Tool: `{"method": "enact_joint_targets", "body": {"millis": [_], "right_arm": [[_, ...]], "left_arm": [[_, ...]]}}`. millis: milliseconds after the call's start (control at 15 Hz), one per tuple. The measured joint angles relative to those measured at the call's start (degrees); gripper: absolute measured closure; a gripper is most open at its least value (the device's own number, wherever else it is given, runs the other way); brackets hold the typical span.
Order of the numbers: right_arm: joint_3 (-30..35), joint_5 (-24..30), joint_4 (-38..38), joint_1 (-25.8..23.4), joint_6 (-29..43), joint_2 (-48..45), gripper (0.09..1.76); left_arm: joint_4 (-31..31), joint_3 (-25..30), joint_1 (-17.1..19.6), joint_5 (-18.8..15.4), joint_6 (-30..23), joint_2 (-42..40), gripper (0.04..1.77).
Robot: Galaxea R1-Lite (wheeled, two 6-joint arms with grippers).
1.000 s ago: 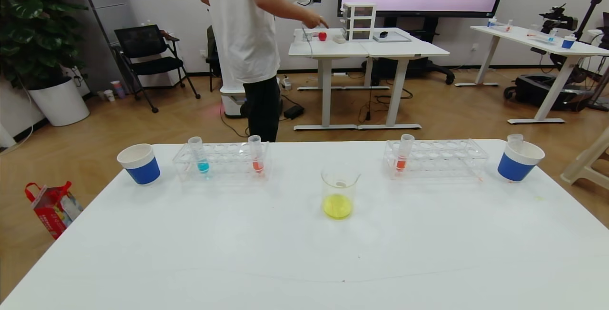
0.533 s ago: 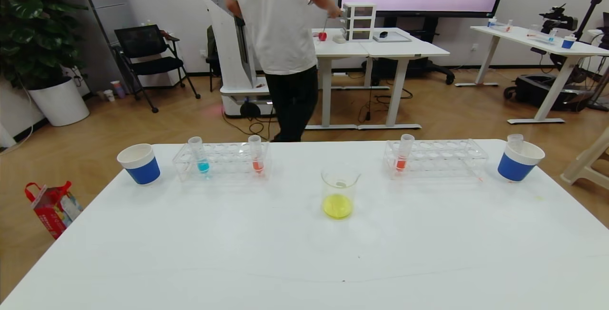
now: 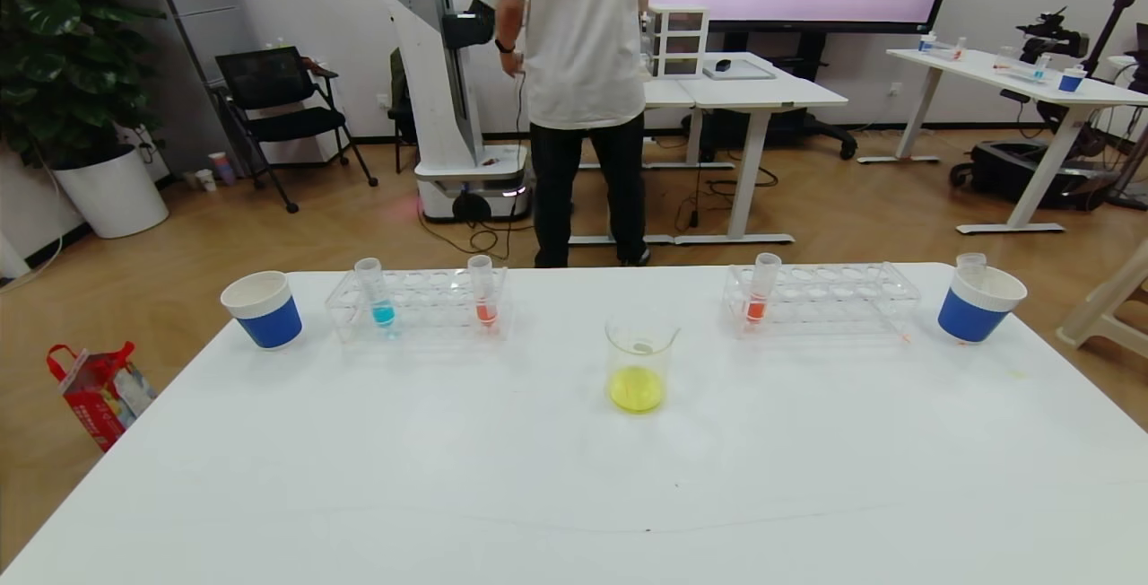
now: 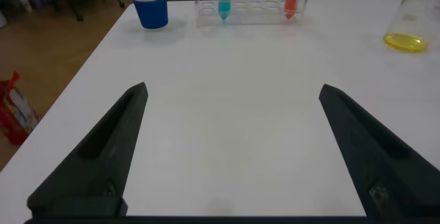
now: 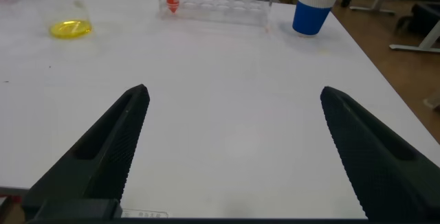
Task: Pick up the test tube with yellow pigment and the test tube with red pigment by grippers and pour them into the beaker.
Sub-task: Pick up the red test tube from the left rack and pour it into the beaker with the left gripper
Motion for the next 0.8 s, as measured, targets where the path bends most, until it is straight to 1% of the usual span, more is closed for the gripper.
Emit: {"method": "enact_joint_targets", "body": {"millis": [267, 400, 533, 667, 800], "right_arm": [[0.0, 0.02, 0.0, 0.0, -0.02, 0.0, 0.11], [0.0, 0.02, 0.0, 0.0, 0.0, 0.0, 0.11], [0.0, 0.0, 0.0, 0.0, 0.0, 0.0, 0.11], [0.0, 0.0, 0.0, 0.0, 0.0, 0.0, 0.11], [0.0, 0.02, 0.0, 0.02, -0.02, 0.0, 0.11]], "left_arm": [[0.22, 0.0, 0.0, -0.35, 2.01, 0.0, 0.07], [0.26, 0.0, 0.0, -0.41, 2.17, 0.0, 0.07], [0.52, -0.66, 0.0, -0.27, 1.18, 0.02, 0.07], [0.59, -4.24, -0.11, -0.4, 1.04, 1.43, 0.07], [-0.37, -8.87, -0.37, -0.49, 1.1, 6.36, 0.07]]}}
